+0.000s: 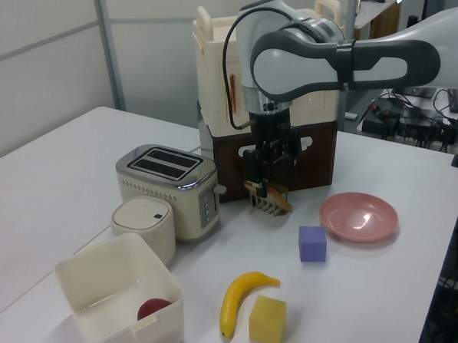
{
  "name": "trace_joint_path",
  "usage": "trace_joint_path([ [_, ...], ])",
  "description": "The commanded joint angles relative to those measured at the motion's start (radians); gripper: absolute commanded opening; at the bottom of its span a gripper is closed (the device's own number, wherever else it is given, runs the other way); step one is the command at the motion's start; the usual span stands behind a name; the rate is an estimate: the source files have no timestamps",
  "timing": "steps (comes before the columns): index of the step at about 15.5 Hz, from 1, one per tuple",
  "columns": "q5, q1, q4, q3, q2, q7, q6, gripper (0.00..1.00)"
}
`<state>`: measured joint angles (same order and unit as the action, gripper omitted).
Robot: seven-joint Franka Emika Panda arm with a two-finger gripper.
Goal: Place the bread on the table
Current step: 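Move the open gripper over the wicker basket of bread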
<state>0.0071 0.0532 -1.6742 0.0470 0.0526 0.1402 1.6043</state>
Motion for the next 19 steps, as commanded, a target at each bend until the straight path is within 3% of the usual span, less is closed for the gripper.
trace_joint_path([
  [1, 0.002, -0.016, -0.001, -0.003, -0.005, -0.005, 0.017, 1.0],
  [12, 0.034, 0.013, -0.005, -0.021, -0.01, -0.004, 0.005, 1.0],
  [15, 0.048, 0.105, -0.01, -0.019, -0.004, 0.048, -0.001, 1.0],
  [19, 0.048, 0.285, -0.039, -0.019, 0.03, 0.18, 0.009, 1.0],
])
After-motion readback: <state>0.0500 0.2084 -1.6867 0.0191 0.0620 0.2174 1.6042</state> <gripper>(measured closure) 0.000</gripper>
